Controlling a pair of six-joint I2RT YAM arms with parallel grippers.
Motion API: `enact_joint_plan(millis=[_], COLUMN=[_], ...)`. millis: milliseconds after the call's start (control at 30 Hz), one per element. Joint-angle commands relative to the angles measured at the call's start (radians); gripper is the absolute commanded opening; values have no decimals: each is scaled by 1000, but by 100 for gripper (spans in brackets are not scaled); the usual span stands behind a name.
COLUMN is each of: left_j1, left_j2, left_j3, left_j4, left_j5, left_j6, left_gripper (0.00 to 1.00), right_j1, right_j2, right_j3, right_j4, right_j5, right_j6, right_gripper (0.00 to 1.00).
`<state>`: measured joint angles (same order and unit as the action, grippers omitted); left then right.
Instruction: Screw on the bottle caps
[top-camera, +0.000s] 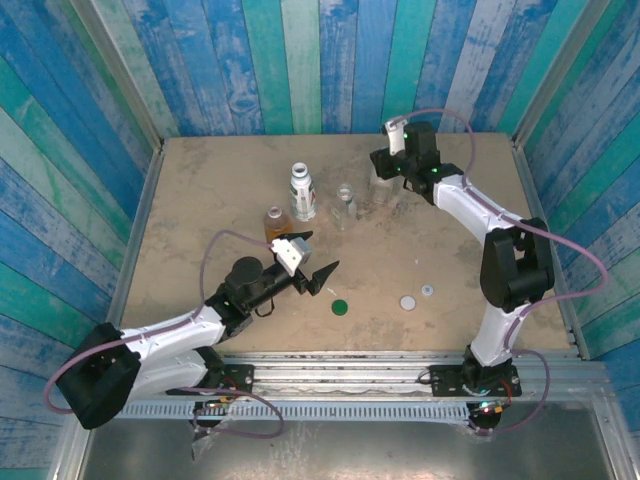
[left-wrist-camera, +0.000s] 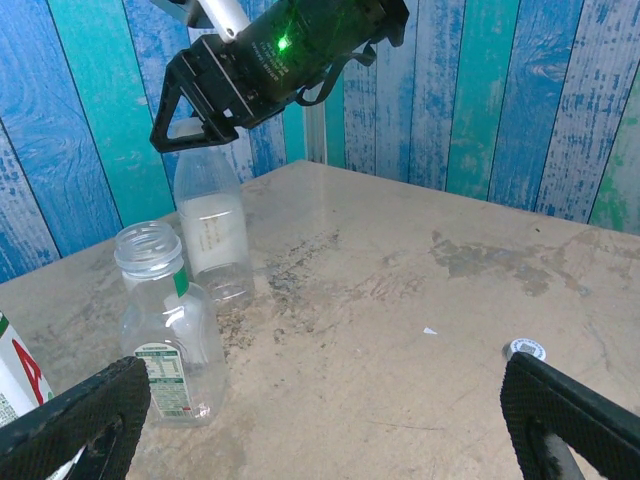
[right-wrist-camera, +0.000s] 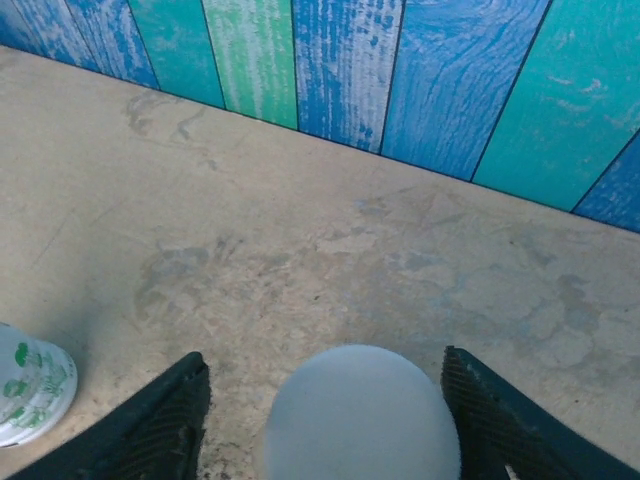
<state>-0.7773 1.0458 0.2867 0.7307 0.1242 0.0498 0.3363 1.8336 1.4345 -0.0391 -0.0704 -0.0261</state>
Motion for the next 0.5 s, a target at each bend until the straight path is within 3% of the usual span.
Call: enact_joint_plan(millis=[0,233,467], left_j1=[0,1,1], left_j2=[-28,-29,-15], left_j3=[-18,-39,-47], left_j4=[4,9,20], left_j5=[-11,-33,-40], left_j6=[2,16,26], left_gripper=[94,94,94], right_j1=[-3,21,128], right_j2=[-32,-162,-226], right_j3=[17,-57,-142], right_j4=[-23,-27,-54], right_j5=[-15,-100,-150], right_j6=[-20,-81,-207], right_gripper=[70,84,88])
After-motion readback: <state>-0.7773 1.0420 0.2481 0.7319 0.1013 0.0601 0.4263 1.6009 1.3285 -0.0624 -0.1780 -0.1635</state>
